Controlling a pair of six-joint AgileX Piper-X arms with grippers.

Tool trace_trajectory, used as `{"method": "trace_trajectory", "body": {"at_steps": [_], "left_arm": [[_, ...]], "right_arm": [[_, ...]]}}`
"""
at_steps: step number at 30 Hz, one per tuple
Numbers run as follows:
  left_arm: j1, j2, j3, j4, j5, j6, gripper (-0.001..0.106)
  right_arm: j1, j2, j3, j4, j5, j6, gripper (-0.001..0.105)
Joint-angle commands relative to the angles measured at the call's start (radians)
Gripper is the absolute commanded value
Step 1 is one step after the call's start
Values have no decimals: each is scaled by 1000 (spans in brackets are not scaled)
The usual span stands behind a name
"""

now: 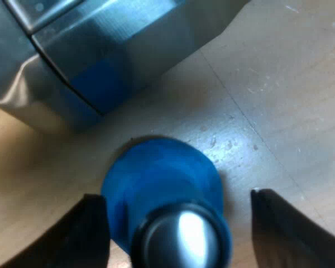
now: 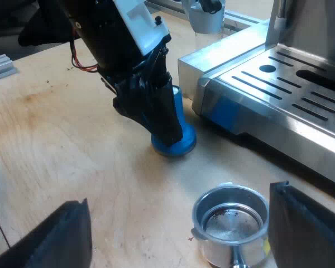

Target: Grind coffee beans and then tamp

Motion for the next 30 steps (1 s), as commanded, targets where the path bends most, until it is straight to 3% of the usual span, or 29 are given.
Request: {"method": "trace_trajectory", "body": {"at_steps": [1, 9, 17, 21, 30], "left_arm": [[-2, -2, -1, 6, -11, 1, 61], [-2, -35, -12, 50, -27, 1, 61], [-2, -188, -16, 88, -27, -2, 61], [-2, -270, -16, 106, -27, -48, 61], [-2, -524, -16, 161, -27, -75, 61]], "right_arm": [[2, -8, -6, -9, -3, -2, 67], [2, -8, -6, -9, -3, 3, 67], [2, -8, -13, -9, -16, 27, 67], [2, -8, -26, -9, -76, 55, 67], [2, -8, -159, 205, -101, 55, 67]]}}
